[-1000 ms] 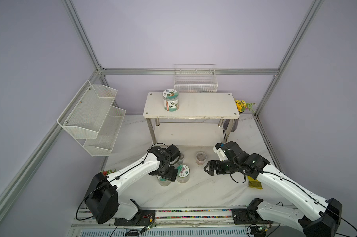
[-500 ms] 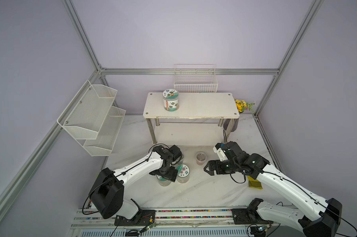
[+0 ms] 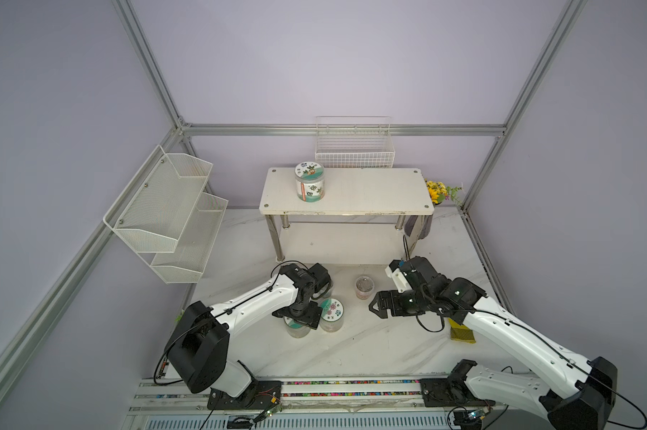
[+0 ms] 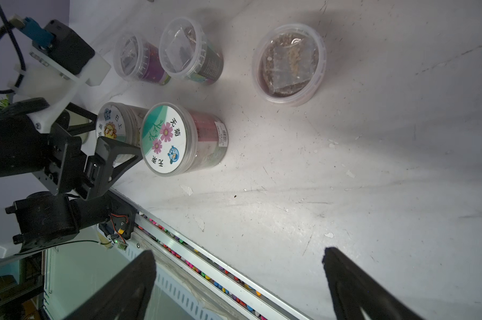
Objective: Place the seed container on the shelf
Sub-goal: Pick up the seed jar at the center of the board.
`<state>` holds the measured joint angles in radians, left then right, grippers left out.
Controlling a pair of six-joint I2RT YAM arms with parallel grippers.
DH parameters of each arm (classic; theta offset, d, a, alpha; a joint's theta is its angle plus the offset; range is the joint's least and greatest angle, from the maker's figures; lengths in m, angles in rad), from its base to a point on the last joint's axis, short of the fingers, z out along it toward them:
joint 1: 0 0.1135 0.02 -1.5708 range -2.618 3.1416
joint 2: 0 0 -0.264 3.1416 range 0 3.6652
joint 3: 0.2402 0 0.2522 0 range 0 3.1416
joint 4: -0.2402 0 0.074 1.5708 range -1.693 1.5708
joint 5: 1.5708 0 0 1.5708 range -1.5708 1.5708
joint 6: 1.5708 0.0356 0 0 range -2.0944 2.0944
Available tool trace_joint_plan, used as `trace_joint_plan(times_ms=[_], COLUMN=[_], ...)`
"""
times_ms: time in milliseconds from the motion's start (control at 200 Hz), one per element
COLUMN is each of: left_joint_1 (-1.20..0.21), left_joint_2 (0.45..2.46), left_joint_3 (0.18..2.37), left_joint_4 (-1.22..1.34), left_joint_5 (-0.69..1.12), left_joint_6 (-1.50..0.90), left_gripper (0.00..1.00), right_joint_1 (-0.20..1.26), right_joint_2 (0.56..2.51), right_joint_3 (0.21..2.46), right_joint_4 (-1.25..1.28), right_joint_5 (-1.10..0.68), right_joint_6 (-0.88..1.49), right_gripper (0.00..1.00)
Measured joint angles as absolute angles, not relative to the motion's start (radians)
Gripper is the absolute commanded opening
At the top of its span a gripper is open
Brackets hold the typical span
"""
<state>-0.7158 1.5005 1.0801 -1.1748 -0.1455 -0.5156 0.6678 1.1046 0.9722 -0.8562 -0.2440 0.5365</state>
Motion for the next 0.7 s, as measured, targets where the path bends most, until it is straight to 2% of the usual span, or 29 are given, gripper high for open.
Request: trace_joint_plan(times_ms=[215, 370, 520, 700], left_joint_1=[-0.715, -0.714, -0.707, -0.7], left_joint_2=[1.499, 1.499, 1.5, 1.502], left_joint_3=[1.08, 1.08, 1.053, 1.041], left_joint_4=[-1.171, -1.168, -1.142, -1.134], left_joint_5=[-0.146, -0.142, -0.133, -0.122], left_joint_6=[-0.515, -0.515, -0.515, -0.514], left_gripper=[0.85, 0.93, 0.94, 0.85], right_joint_1=[0.668, 0.668, 0.668, 0.668], right_joint_2=[1.111, 1.111, 1.111, 1.111], right_joint_3=[0.973, 0.973, 0.973, 0.973], right_joint_4=[-0.856, -0.856, -0.856, -0.856], right_joint_5=[-0.244, -0.244, -0.244, -0.244], right_joint_6=[0.537, 0.537, 0.537, 0.537], right_gripper=[0.97, 0.97, 0.97, 0.97])
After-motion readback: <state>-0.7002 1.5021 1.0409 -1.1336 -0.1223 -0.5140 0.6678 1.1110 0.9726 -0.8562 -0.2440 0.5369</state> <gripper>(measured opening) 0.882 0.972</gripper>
